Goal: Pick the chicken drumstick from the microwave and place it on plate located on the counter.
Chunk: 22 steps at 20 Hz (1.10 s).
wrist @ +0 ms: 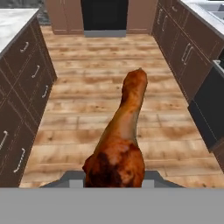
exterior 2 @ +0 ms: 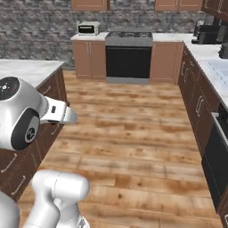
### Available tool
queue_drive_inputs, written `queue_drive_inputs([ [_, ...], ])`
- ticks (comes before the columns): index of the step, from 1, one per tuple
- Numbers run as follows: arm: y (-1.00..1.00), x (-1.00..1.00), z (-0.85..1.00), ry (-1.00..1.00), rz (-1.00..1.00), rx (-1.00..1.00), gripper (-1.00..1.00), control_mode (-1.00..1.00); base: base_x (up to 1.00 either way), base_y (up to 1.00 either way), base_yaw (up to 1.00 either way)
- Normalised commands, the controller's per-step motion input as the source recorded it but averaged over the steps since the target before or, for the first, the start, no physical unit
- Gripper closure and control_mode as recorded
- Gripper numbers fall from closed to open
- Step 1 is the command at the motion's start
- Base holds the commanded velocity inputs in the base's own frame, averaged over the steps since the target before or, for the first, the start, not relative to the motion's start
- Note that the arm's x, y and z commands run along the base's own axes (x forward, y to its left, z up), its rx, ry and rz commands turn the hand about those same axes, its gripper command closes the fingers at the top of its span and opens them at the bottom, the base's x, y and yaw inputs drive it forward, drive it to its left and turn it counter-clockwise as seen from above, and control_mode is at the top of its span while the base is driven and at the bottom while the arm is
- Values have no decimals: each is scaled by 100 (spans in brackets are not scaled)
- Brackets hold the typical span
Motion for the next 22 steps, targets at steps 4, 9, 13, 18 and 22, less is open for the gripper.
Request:
queue_drive_inputs([
  [4,0,0,0,0,0,0,100,100,79,-4,-52],
  [9,0,0,0,0,0,0,100,100,56,0,-65],
  [13,0,0,0,0,0,0,100,100,53,0,-68],
  [18,0,0,0,0,0,0,100,100,68,0,-64],
  [22,0,0,0,0,0,0,100,100,78,0,-60],
])
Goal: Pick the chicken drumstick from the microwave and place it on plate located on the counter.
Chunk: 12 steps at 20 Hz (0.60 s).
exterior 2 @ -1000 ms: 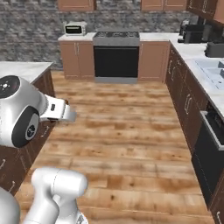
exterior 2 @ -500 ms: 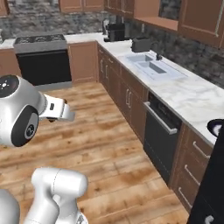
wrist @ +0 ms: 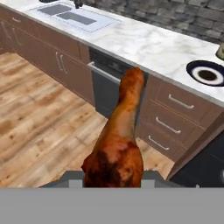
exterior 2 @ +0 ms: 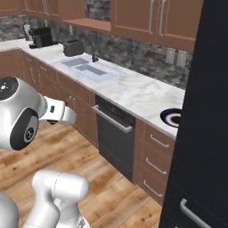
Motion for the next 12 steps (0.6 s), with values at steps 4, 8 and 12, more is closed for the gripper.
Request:
queue_drive_inputs([
  [4,0,0,0,0,0,0,100,100,79,0,-59],
  [8,0,0,0,0,0,0,100,100,80,0,-59],
  [12,0,0,0,0,0,0,100,100,89,4,-51],
])
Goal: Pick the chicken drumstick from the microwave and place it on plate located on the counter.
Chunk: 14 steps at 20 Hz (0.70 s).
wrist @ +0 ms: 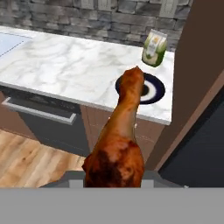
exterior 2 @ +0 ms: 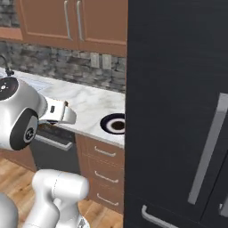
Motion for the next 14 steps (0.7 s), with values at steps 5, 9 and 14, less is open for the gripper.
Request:
queue_drive_inputs([
  [5,0,0,0,0,0,0,100,100,79,21,-42],
  [9,0,0,0,0,0,0,100,100,66,33,-37],
  [14,0,0,0,0,0,0,100,100,22,19,-24],
])
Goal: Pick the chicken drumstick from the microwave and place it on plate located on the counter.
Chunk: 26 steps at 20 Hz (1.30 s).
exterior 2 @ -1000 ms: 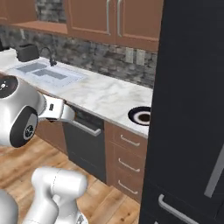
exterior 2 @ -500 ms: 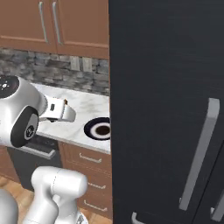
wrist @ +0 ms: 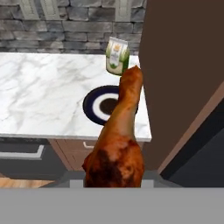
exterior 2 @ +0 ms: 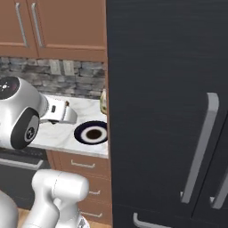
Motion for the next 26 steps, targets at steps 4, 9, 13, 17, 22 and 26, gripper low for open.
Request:
queue_drive_inputs([
  [4,0,0,0,0,0,0,100,100,16,47,-21],
  [9,0,0,0,0,0,0,100,100,4,52,-18],
  [13,0,0,0,0,0,0,100,100,43,-1,-2],
  [17,0,0,0,0,0,0,100,100,52,-3,0],
  [22,-4,1,-4,3,0,1,100,-100,21,-5,0],
  [26,-21,30,-39,37,0,2,100,-100,0,0,0],
])
